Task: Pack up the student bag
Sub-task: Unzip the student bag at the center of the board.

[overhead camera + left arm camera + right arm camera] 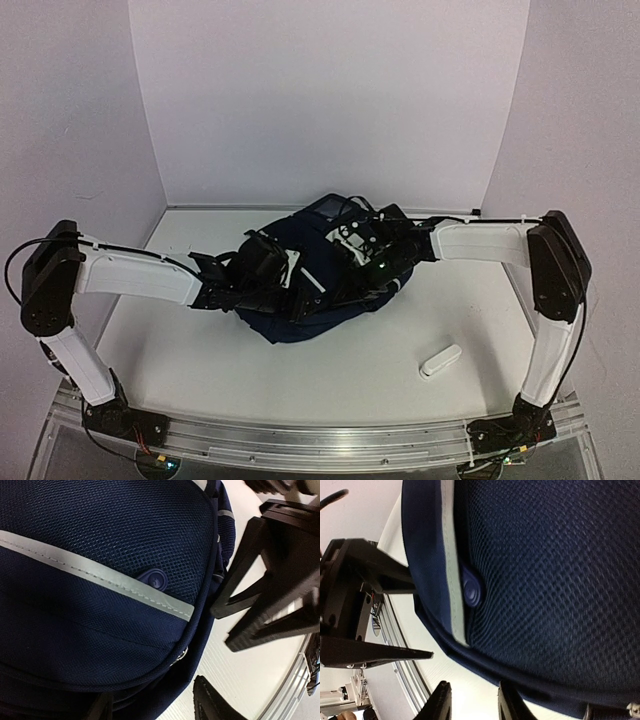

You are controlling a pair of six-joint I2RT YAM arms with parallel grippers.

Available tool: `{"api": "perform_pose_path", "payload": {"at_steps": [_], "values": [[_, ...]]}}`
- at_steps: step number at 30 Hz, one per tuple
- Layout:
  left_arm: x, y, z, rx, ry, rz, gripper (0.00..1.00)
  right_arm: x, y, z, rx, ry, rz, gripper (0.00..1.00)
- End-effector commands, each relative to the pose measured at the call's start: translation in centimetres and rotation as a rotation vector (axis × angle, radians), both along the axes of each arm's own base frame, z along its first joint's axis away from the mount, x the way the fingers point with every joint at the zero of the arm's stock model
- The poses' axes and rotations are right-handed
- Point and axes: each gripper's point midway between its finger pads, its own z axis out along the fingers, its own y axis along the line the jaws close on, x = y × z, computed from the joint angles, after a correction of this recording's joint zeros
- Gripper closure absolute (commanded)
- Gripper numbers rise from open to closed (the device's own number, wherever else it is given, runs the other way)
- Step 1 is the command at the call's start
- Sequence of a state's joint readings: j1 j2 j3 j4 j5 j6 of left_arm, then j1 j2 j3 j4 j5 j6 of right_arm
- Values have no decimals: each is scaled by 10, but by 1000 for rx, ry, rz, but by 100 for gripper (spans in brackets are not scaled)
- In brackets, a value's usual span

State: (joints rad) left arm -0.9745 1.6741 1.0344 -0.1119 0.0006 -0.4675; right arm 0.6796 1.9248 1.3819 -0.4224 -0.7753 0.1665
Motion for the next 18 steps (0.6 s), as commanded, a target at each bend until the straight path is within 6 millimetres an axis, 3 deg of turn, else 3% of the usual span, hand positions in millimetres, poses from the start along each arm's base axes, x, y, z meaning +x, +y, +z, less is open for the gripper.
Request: {"api": "perform_pose_path", "payload": {"at_steps": [1, 8, 11, 18], "values": [[2, -19, 34, -108, -55, -51, 51, 16, 15, 3, 27, -36, -16, 72], [-8, -27, 38, -146, -48, -122, 63, 23, 22, -1, 29, -31, -35, 77], [-5, -30, 42, -164, -67, -122, 64, 24, 22, 0, 30, -35, -36, 77], [10, -22, 26, -83, -70, -29, 67, 22, 22, -1, 33, -27, -34, 77]]}}
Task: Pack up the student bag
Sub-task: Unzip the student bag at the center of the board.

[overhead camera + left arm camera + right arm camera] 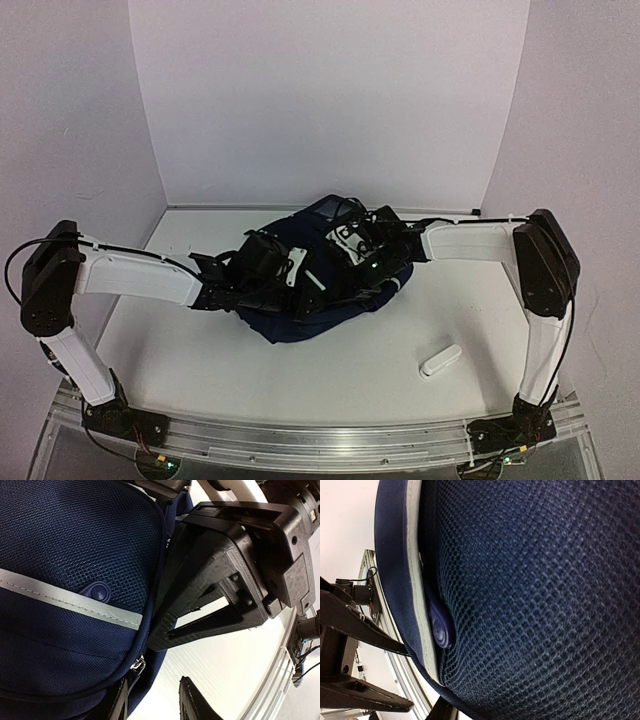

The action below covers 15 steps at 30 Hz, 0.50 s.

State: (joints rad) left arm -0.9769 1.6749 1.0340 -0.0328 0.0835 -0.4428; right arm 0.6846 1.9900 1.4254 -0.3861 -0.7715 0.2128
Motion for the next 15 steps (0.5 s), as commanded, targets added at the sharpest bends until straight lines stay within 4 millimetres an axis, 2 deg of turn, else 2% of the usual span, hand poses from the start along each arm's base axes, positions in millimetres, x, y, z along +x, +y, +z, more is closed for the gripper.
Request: {"api": "perform_pose_path", "payload": {"at_steps": [1, 6, 10, 15], "values": [[17, -3, 10, 5, -52, 57, 68, 11, 11, 10, 30, -48, -7, 77], [21, 5, 6, 40, -68, 89, 71, 9, 13, 9, 30, -47, -4, 77], [23, 9, -1, 79, -76, 108, 67, 10, 12, 10, 31, -52, -6, 77], [27, 8, -7, 115, -86, 121, 67, 10, 12, 10, 26, -55, -10, 77]]}}
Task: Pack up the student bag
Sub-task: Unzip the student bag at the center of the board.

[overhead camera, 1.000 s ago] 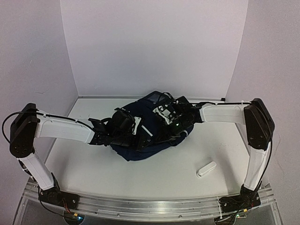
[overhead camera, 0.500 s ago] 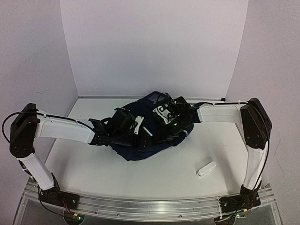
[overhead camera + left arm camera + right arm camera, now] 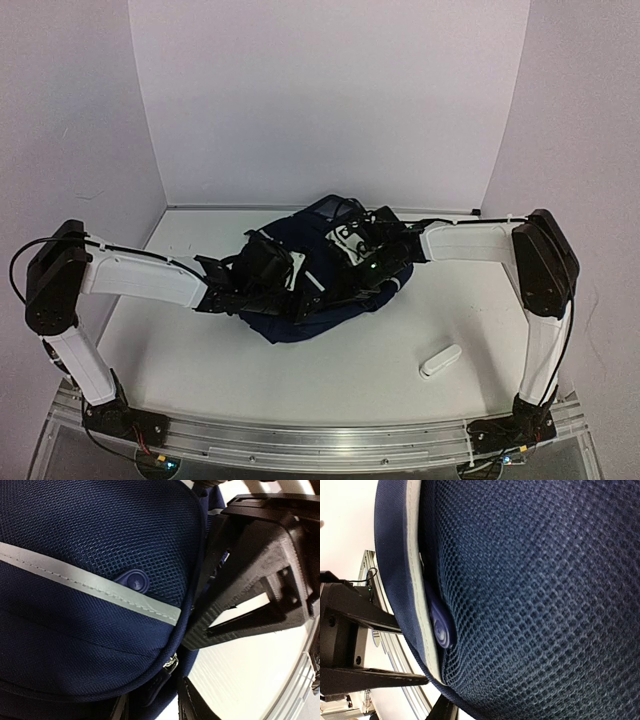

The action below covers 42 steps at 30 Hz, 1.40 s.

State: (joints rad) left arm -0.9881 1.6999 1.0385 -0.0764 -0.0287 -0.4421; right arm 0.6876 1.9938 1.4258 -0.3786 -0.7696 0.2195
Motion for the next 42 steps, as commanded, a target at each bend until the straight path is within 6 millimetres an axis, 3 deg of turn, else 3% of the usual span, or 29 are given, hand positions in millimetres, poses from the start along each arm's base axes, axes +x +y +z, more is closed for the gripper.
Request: {"api": "perform_pose_path", "payload": {"at_steps": [1, 4, 10, 14, 18, 25, 32, 36, 40, 42], "values": [[19, -5, 10, 29, -64, 43, 67, 10, 10, 11, 25, -58, -8, 77], [19, -7, 8, 45, -70, 42, 72, 12, 8, 12, 17, -71, -14, 77], [1, -18, 27, 6, -80, -18, 99, 26, -5, 5, -42, -121, -71, 76], [-13, -19, 42, -28, -71, -45, 100, 45, -23, -1, -94, -155, -139, 74], [-18, -5, 48, -46, -56, -12, 100, 65, -46, -7, -159, -196, -215, 72], [-7, 31, 31, 66, -29, 113, 100, 83, -73, -17, -254, -252, -291, 65], [7, 67, 31, 52, 5, 219, 100, 102, -98, -29, -353, -302, -361, 60], [6, 68, 35, 47, -2, 197, 100, 114, -112, -37, -387, -312, -383, 59], [12, 84, 27, 88, 0, 234, 100, 128, -124, -42, -415, -330, -393, 59], [14, 79, 29, 48, 7, 202, 100, 134, -125, -38, -395, -336, -381, 59]]}}
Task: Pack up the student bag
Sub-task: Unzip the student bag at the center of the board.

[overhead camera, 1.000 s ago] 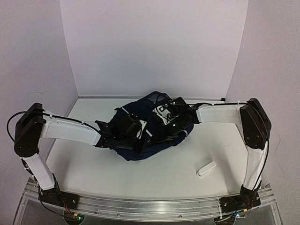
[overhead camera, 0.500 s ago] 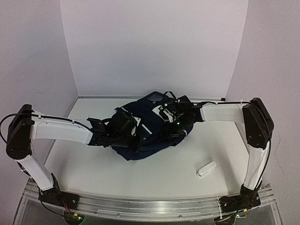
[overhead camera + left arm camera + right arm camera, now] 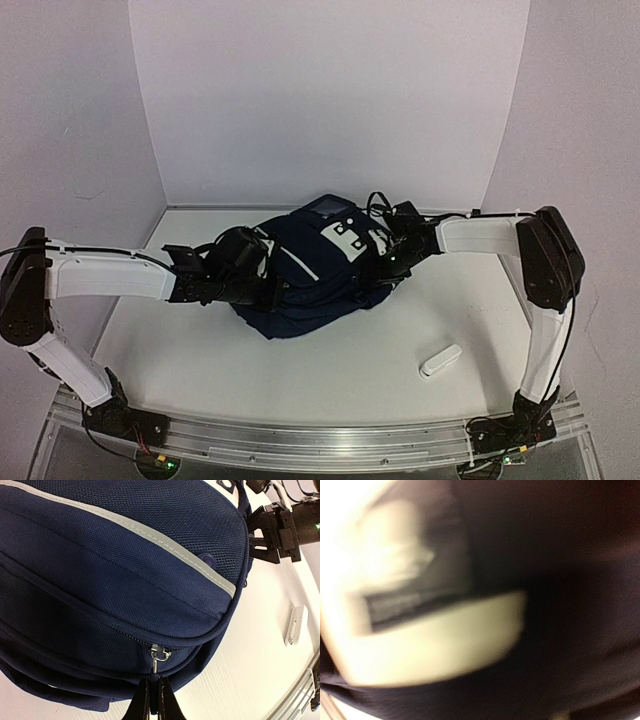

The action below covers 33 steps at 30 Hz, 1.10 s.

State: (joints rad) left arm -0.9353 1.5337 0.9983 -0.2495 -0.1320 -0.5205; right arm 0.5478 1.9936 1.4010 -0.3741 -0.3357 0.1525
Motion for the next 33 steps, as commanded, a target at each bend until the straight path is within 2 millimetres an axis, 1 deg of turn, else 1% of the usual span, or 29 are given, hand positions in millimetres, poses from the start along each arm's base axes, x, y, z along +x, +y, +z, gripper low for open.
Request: {"api": "perform_pose_path", "payload": {"at_steps": [1, 2, 4, 6, 10, 13, 15, 17, 20, 22, 26, 29, 31, 33], "values": [[3, 13, 7, -20, -1, -13, 100, 37, -23, 4, -50, -95, -35, 59], [1, 4, 9, -46, 2, -48, 100, 33, -18, 11, -21, -97, -2, 59], [-1, -13, 12, -92, 15, -103, 100, 19, -2, 29, 78, -78, 79, 54], [1, -22, 12, -103, 20, -117, 100, 6, 8, 50, 143, -76, 144, 52], [6, -31, 17, -129, 7, -128, 100, -15, 16, 84, 221, -74, 215, 50], [7, -34, 21, -140, 3, -133, 100, -29, 23, 107, 268, -79, 249, 48], [7, -34, 20, -138, 5, -136, 100, -38, 31, 117, 274, -97, 278, 47], [6, -34, 20, -137, 7, -136, 100, -48, 43, 125, 265, -124, 311, 46], [6, -34, 24, -147, 3, -136, 100, -62, 65, 131, 232, -166, 360, 41], [5, -33, 26, -167, 4, -134, 100, -68, 77, 129, 173, -230, 416, 40], [5, -33, 29, -218, 23, -130, 100, -75, 94, 123, 86, -335, 521, 40], [6, -33, 30, -251, 39, -128, 100, -72, 103, 117, 44, -441, 607, 41], [6, -34, 30, -269, 52, -132, 100, -70, 109, 120, 40, -509, 641, 42], [6, -36, 29, -284, 65, -134, 100, -67, 113, 121, 35, -537, 666, 43]]}}
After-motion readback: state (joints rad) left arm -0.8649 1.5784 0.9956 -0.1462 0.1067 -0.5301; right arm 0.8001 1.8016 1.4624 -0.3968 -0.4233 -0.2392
